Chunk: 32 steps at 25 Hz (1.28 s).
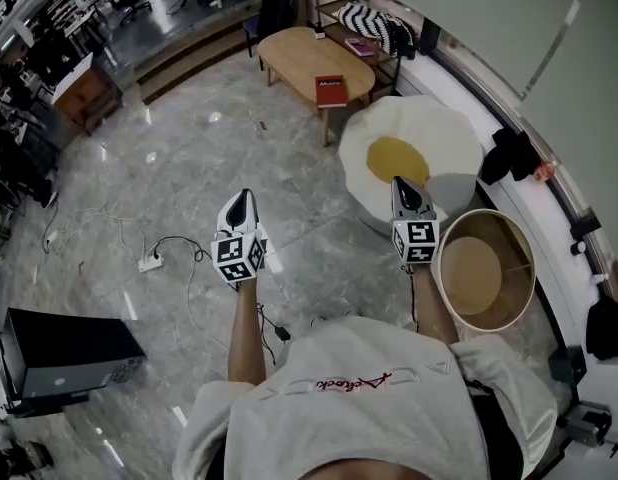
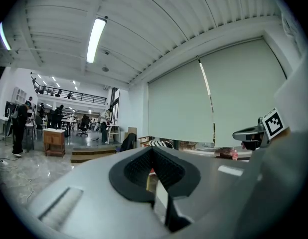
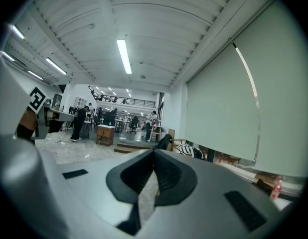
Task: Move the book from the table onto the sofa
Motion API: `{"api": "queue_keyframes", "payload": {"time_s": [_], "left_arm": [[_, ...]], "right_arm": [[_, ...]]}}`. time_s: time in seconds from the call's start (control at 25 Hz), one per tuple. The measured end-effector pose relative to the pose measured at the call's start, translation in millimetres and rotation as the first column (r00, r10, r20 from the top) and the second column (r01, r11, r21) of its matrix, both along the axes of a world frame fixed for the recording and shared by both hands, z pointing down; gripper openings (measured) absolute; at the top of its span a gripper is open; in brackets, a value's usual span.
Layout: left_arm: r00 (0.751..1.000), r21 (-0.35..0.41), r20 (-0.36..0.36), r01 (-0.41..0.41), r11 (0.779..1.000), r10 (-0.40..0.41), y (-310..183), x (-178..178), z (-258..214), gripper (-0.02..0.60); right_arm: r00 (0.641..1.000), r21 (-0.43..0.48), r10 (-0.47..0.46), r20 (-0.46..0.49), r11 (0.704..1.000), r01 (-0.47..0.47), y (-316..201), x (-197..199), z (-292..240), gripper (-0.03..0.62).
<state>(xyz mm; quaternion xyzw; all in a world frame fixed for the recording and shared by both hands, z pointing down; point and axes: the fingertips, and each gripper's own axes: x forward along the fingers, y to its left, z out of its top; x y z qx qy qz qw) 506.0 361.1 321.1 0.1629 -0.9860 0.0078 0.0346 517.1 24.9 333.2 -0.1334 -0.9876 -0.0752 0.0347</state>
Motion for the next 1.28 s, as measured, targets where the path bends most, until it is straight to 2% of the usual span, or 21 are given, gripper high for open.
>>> {"api": "queue_keyframes", "payload": {"time_s": [0.2,0.68,1.28], "left_arm": [[1.000,-0.001,0.002,0.004,1.000,-0.004,-9,1,-2,0.009],[1.000,-0.014,0.013,0.021,1.000,-0.021,-43,-5,-5,0.009],[1.000,-0.019,0.009,0.017,1.000,-0.017,-48,-28,-1,0.009]], "right_arm": [[1.000,0.000,0.004,0.008,1.000,-0.004,-11,-1,-3,0.009],[0.998,0.015,-0.057,0.018,0.998,0.057,-33,-14,-8,0.009],[0.997,0.011,-0.082,0.011,0.997,0.082,-27,-36,-3,0.009]]}}
